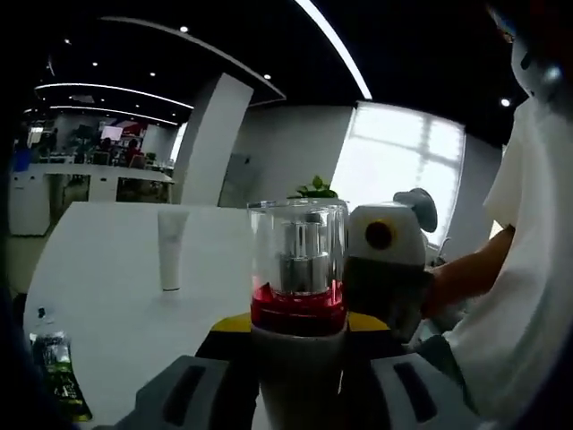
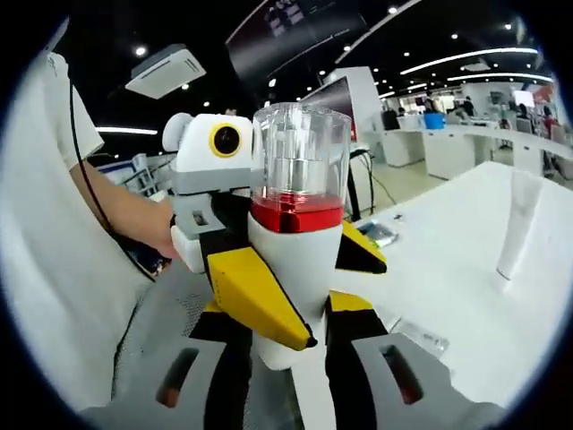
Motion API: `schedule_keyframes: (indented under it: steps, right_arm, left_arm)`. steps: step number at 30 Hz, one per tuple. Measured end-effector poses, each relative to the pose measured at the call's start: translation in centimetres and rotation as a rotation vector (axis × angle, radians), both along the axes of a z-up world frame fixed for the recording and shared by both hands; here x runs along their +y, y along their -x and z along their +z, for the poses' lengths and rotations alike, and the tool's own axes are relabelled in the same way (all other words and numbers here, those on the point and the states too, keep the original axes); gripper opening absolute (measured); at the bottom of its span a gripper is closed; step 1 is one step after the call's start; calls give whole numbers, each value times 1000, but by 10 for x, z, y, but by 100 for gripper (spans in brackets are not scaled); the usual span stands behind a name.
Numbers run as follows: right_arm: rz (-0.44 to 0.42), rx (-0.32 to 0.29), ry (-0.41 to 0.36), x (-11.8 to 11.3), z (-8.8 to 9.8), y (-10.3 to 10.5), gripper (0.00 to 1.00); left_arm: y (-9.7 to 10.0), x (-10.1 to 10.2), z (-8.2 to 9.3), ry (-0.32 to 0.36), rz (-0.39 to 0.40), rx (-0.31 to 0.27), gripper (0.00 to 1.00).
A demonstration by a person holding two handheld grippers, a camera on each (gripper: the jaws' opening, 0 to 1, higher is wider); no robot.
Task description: Arrange the skincare products in the storage area until every visible bottle or jar stands upright without overlapping.
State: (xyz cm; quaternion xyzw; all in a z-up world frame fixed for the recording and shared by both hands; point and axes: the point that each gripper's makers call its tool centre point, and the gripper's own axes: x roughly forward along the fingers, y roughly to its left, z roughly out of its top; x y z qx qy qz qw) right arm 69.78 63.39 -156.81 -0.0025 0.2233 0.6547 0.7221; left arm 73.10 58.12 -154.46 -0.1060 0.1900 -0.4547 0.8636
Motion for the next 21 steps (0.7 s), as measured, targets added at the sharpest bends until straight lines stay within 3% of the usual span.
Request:
schedule_keyframes:
  steps: [6, 11, 21]
  right_arm:
    - [-6, -47, 17, -10, -9, -3, 26]
    - [6, -91, 88, -21, -27, -3, 26]
    - [24, -149, 148, -28, -55, -6, 26]
  left_arm:
    - [0, -10, -10, -7, -31, -34, 33]
    - [2, -17, -27, -2, -45, -18, 33]
    - [3, -19, -54, -37, -59, 22, 33]
